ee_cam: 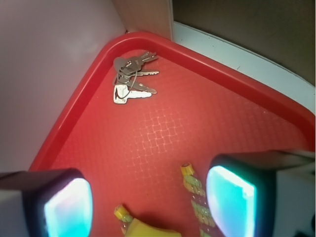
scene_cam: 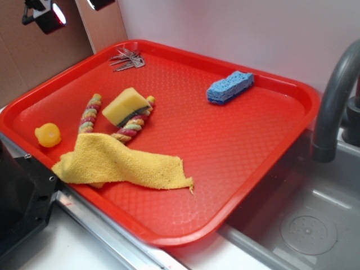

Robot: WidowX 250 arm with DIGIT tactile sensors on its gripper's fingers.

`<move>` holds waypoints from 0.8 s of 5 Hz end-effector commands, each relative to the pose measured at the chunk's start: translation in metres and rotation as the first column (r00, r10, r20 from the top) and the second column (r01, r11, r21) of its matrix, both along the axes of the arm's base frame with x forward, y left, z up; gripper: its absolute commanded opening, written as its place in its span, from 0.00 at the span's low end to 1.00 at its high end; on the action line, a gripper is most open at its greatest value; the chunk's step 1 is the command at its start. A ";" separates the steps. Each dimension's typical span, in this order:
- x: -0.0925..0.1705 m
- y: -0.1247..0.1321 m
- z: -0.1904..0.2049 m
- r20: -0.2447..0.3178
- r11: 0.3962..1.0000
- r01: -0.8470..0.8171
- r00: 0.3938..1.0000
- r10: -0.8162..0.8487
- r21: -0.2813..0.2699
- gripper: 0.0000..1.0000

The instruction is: Grab the silver keys.

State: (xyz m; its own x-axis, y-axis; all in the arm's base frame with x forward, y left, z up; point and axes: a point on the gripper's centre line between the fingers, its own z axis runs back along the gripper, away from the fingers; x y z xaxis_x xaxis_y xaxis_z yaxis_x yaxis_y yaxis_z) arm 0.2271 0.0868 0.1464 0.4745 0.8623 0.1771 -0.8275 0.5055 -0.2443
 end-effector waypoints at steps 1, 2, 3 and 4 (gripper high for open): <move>-0.003 0.013 0.016 0.048 1.000 -0.017 0.999 0.016 0.022 1.00; 0.009 0.024 -0.015 0.013 0.995 -0.059 0.998 0.058 0.075 1.00; 0.022 0.032 -0.046 0.010 0.991 -0.095 0.996 0.094 0.091 1.00; 0.034 0.036 -0.066 -0.010 0.985 -0.116 0.993 0.118 0.128 1.00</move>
